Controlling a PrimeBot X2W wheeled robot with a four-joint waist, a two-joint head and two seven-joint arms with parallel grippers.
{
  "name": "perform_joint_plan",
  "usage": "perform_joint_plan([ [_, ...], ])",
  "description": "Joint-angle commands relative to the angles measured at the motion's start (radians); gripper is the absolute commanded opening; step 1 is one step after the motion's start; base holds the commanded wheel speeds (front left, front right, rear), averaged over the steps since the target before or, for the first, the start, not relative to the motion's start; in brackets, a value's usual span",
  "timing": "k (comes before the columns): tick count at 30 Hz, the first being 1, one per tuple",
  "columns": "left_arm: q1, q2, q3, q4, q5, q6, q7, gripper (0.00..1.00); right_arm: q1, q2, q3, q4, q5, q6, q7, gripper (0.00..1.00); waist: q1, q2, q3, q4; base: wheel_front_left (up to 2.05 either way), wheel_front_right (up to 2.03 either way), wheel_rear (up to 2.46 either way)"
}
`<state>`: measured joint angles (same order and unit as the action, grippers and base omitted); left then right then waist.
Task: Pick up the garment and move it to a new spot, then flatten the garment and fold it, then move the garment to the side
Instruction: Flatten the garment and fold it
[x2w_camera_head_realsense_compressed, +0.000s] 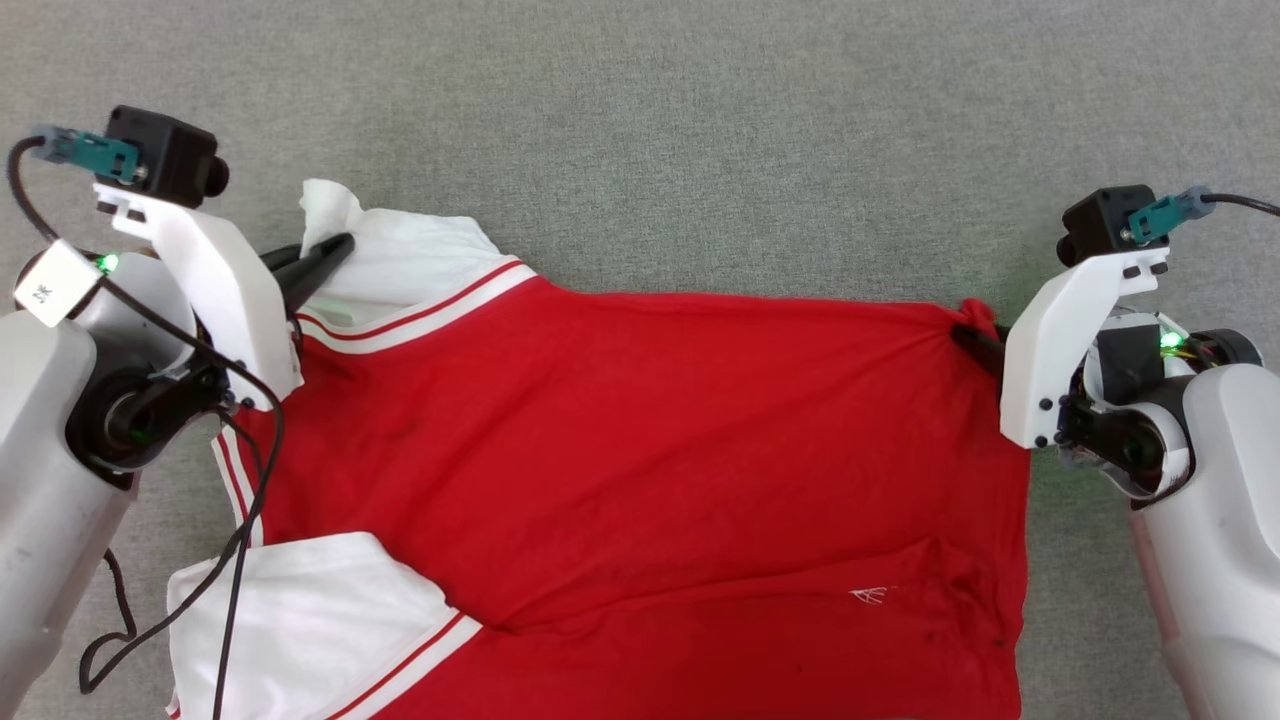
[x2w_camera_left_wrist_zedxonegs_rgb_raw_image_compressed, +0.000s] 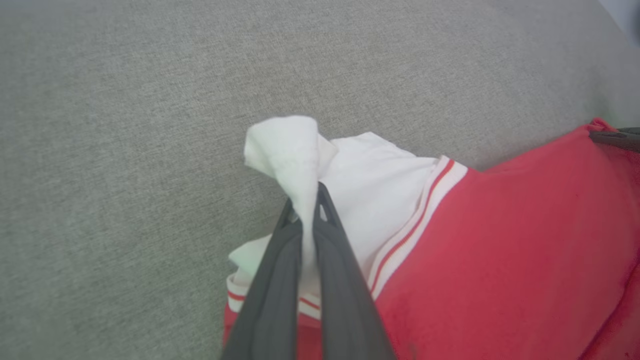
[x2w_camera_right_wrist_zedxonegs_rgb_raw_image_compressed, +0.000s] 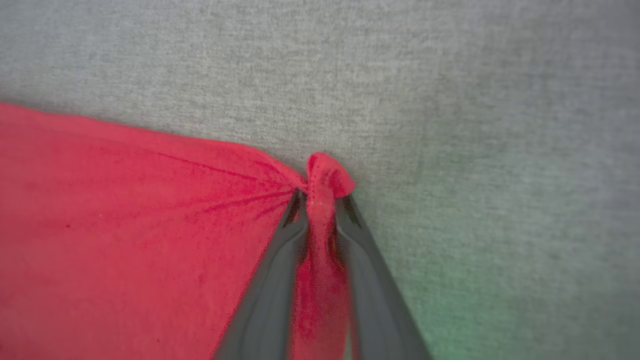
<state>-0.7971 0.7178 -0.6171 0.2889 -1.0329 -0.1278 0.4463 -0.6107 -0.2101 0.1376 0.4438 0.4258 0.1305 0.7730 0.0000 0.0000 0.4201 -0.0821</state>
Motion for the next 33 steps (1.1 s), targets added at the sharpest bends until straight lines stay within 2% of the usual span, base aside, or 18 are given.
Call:
perform_joint_plan([
  [1,0.015,0.007,0.005,-0.001,0.002,-0.001,-0.015,0.00,0.058,0.019,0.029,0.047,0.014,0.000,0.008,0.00,0.0000,0.0000,-0.004,-0.001,0.00,0.00,0.00],
  [8,0.057,0.014,0.028,-0.022,-0.007,-0.002,-0.093,0.00,0.041,-0.039,0.002,-0.065,-0.007,-0.001,-0.062,0.00,0.0000,0.0000,-0.055,0.008,0.00,0.00,0.00],
  [13,0.128,0.030,0.039,-0.069,0.001,0.016,-0.158,0.00,0.107,-0.049,-0.023,-0.170,-0.019,-0.001,-0.097,0.00,0.0000,0.0000,-0.109,0.022,0.00,0.00,0.00],
  [18,0.255,0.052,0.063,-0.138,-0.004,0.066,-0.245,0.00,0.228,-0.030,-0.047,-0.272,-0.046,0.000,-0.135,0.00,0.0000,0.0000,-0.172,0.034,0.00,0.00,0.00],
  [23,0.424,0.057,0.061,-0.207,-0.031,0.120,-0.304,0.00,0.353,0.002,-0.068,-0.320,-0.060,0.000,-0.169,0.00,0.0000,0.0000,-0.224,0.045,0.00,0.00,0.00],
  [27,0.546,0.042,0.042,-0.239,-0.053,0.155,-0.331,0.00,0.448,0.026,-0.095,-0.320,-0.069,0.000,-0.204,0.00,0.0000,0.0000,-0.252,0.062,0.00,0.00,0.00],
  [33,0.654,0.009,0.003,-0.230,-0.060,0.176,-0.359,0.00,0.540,0.058,-0.125,-0.280,-0.060,0.000,-0.260,0.00,0.0000,0.0000,-0.279,0.078,0.00,0.00,0.00],
])
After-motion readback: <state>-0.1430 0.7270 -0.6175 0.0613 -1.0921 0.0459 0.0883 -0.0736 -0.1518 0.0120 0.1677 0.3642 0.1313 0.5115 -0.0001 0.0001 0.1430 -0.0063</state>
